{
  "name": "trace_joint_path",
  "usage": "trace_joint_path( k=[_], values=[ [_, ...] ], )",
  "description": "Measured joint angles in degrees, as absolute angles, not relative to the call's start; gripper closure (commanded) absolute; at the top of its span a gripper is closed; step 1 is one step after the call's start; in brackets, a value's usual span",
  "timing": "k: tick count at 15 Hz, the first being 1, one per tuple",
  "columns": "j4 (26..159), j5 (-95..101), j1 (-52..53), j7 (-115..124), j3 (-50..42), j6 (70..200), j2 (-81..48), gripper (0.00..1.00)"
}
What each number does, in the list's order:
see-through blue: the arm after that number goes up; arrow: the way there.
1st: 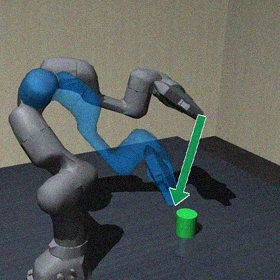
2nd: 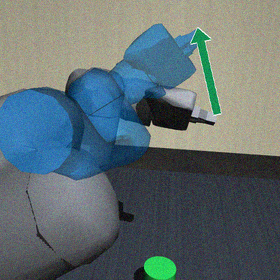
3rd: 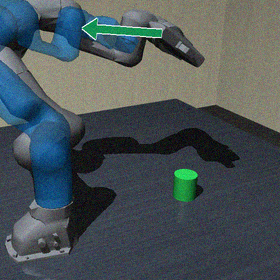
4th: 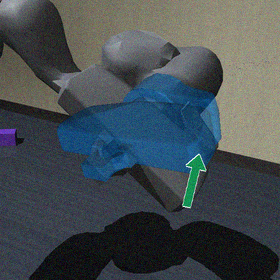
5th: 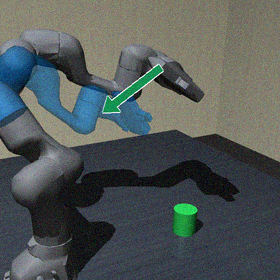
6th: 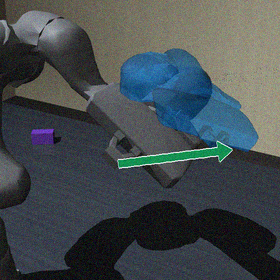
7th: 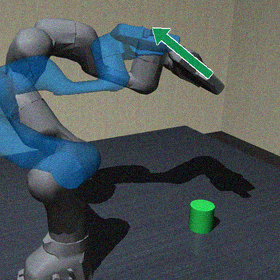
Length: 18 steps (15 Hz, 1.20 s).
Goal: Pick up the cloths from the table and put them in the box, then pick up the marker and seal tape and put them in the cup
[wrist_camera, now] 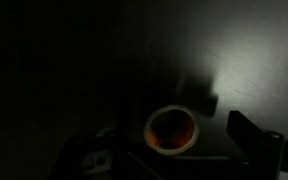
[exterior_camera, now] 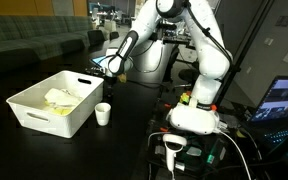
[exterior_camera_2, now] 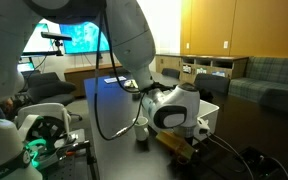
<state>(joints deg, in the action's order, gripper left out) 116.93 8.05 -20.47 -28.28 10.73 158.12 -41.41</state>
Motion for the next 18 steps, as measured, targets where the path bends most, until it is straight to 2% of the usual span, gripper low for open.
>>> trace_joint_path(
  k=[2, 4, 6, 7, 9, 10, 11, 12, 14, 18],
  values=[
    [116.79, 8.05, -20.36, -28.30, 10.69, 157.77, -41.41, 0.00],
    [116.65, 8.05, -20.26, -28.30, 10.69, 157.56, -41.41, 0.06],
    [116.56, 8.05, -20.15, -28.30, 10.66, 157.50, -41.41, 0.18],
    [116.52, 8.05, -20.12, -28.30, 10.66, 157.50, -41.41, 0.28],
    [116.39, 8.04, -20.04, -28.30, 10.63, 157.49, -41.41, 0.31],
    [116.32, 8.04, -19.96, -28.30, 10.58, 157.44, -41.41, 0.48],
    [116.24, 8.04, -19.87, -28.30, 10.51, 157.36, -41.41, 0.55],
    [116.16, 8.04, -19.76, -28.30, 10.42, 157.22, -41.41, 0.57],
    [115.96, 8.04, -19.58, -28.30, 10.25, 156.76, -41.41, 0.73],
    [115.55, 8.04, -19.21, -28.27, 9.79, 155.79, -41.35, 0.75]
  ],
)
